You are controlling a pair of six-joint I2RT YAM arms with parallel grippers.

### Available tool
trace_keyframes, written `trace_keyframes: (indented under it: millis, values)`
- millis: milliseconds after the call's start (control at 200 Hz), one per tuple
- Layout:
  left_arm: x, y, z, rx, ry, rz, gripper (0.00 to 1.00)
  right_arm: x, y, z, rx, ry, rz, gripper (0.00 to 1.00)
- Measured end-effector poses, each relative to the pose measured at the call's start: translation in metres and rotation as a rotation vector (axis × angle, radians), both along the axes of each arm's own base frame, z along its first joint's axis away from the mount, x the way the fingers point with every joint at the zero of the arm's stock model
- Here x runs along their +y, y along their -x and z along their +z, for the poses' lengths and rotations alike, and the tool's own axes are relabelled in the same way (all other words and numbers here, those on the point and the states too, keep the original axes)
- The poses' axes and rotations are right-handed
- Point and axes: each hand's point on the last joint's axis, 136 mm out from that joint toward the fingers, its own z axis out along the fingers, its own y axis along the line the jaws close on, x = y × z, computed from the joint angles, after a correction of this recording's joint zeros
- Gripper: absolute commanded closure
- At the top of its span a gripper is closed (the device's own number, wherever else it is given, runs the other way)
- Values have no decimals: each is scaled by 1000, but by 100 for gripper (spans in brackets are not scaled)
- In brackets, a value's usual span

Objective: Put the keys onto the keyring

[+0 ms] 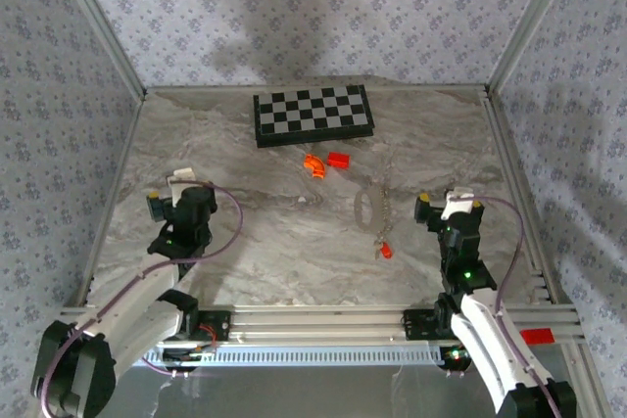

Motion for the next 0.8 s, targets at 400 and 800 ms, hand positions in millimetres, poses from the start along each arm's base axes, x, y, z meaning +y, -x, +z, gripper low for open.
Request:
trace_keyframes:
  millis: [400, 800]
  values:
    - [9, -3, -40, 22, 22, -17, 1, -1, -11, -16, 43, 0, 11, 0]
    - [13, -27, -54, 11, 93, -60, 1, -21, -30, -28, 36, -33, -25, 0]
